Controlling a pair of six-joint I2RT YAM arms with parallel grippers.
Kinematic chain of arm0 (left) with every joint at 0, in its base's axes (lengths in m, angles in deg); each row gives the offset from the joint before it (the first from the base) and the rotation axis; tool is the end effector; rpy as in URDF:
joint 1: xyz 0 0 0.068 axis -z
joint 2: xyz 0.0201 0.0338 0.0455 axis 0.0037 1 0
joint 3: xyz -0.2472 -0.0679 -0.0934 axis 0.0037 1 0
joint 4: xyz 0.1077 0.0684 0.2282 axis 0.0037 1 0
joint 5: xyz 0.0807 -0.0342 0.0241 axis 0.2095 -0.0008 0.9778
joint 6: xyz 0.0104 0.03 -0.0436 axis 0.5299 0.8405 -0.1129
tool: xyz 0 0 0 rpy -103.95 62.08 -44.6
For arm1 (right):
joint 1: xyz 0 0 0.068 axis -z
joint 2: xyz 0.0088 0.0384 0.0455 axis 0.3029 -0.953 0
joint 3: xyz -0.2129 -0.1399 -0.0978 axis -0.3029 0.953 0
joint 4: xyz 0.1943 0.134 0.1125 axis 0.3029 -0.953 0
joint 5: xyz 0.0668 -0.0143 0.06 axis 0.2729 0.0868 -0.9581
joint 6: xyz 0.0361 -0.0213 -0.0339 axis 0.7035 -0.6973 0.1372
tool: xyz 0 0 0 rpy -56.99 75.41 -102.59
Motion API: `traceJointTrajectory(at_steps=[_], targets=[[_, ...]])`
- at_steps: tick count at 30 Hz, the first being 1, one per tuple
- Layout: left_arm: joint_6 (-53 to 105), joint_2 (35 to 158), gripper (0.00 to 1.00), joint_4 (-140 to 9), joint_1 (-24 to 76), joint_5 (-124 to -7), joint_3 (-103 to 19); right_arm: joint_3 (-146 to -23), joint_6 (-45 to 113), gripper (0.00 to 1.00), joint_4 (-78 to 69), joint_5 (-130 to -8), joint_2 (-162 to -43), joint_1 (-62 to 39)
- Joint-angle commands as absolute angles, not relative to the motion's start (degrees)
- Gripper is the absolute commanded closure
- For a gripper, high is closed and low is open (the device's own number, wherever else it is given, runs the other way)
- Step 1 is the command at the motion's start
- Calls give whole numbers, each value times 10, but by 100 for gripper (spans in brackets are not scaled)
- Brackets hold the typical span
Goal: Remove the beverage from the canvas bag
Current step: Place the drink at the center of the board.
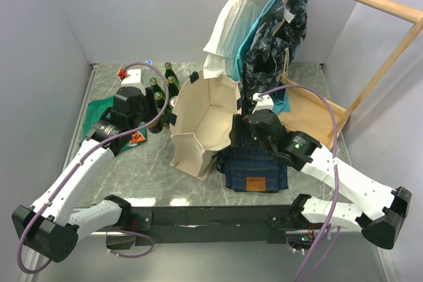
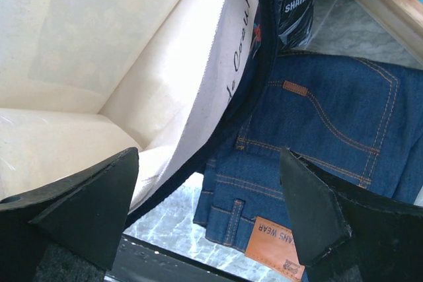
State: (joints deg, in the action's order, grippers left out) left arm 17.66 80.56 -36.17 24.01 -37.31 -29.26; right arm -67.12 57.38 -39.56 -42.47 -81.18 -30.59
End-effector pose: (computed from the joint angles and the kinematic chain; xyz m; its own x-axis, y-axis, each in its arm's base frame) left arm 0.2131 -0.0825 0.3515 -0.4286 -0.1558 -0.8899 -0.0409 0.9874 -0.1531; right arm 0.1539 0.1551 0.3304 -0.6154 0.0292 -0.7877 -0.2574 0.9371 0.2358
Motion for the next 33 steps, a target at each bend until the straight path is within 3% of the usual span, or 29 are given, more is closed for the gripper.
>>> traceJointTrajectory(at_steps=[1,20,33], targets=[[176,784,99,-484,239,-408,-288,-695,567,8,-387,-427,-819,-303],[186,796,99,-583,239,-466,-209,-714,551,7,-408,-427,-839,-303],[175,820,99,-627,242,-407,-171,-724,546,7,-410,-425,-850,-303]])
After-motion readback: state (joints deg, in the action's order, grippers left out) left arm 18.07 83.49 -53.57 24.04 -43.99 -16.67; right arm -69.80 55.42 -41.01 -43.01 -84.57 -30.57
